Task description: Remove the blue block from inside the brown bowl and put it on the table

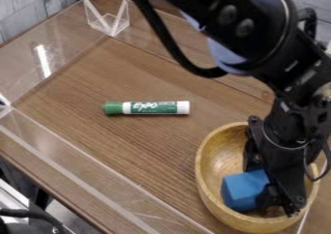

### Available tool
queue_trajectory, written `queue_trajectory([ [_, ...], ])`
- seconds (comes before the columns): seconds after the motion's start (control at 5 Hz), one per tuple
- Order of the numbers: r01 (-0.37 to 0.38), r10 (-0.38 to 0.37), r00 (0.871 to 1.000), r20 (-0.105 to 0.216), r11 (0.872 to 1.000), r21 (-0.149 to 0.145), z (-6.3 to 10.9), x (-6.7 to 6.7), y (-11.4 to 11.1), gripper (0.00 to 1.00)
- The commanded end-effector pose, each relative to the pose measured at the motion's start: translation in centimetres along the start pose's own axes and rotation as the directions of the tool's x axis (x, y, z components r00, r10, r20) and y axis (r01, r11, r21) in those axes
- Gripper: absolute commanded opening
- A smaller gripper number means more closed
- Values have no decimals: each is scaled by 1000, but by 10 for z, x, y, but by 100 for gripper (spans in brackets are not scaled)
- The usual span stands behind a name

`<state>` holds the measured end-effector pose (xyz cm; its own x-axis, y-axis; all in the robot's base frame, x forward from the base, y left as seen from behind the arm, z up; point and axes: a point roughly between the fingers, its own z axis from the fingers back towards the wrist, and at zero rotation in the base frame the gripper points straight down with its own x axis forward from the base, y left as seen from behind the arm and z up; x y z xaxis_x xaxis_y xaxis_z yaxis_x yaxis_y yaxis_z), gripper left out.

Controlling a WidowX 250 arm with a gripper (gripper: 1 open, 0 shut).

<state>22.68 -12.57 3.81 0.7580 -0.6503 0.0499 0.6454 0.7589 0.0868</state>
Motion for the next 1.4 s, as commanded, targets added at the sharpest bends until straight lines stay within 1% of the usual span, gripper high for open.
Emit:
queue_trajectory([
  [0.0, -20, 20, 1000, 13, 1000, 14, 3, 2, 6, 0],
  [1.2, -39, 39, 999, -3, 998, 39, 4, 2, 13, 0],
])
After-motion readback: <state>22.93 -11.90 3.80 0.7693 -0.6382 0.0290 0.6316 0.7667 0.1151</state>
